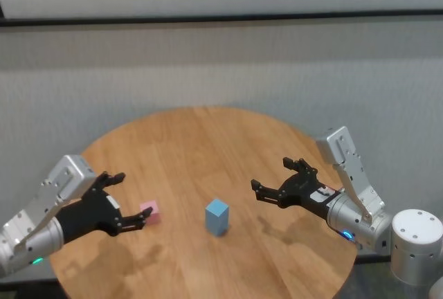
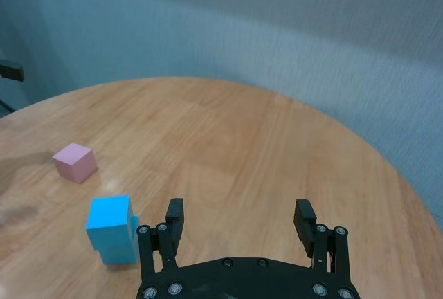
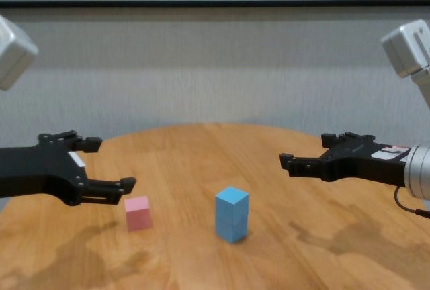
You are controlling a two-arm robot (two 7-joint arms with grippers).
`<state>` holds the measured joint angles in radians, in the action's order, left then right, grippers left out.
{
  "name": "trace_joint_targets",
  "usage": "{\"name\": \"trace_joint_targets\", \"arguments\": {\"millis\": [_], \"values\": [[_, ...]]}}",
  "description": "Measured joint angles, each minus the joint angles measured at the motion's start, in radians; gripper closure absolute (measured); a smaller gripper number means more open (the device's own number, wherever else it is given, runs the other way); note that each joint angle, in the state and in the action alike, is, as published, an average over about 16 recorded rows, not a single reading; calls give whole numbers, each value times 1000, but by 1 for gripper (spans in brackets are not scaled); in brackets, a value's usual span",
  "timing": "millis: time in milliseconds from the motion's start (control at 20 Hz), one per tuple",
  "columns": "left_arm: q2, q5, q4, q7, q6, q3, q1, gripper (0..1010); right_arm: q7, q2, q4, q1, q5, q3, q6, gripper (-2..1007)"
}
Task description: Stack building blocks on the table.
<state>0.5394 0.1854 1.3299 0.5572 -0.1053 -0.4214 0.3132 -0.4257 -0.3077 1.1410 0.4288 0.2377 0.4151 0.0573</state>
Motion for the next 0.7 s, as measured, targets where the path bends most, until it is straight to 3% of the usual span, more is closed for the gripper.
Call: {"name": "trace_joint_targets", "arguments": {"millis": [300,700], "values": [[-11,-16,-50,-2,23,6,21,10,1,0,0,0,1,0,1,0],[-63,-25,-162,18,40,-18,78,10,2,1,0,1,2,0,1,0]]}}
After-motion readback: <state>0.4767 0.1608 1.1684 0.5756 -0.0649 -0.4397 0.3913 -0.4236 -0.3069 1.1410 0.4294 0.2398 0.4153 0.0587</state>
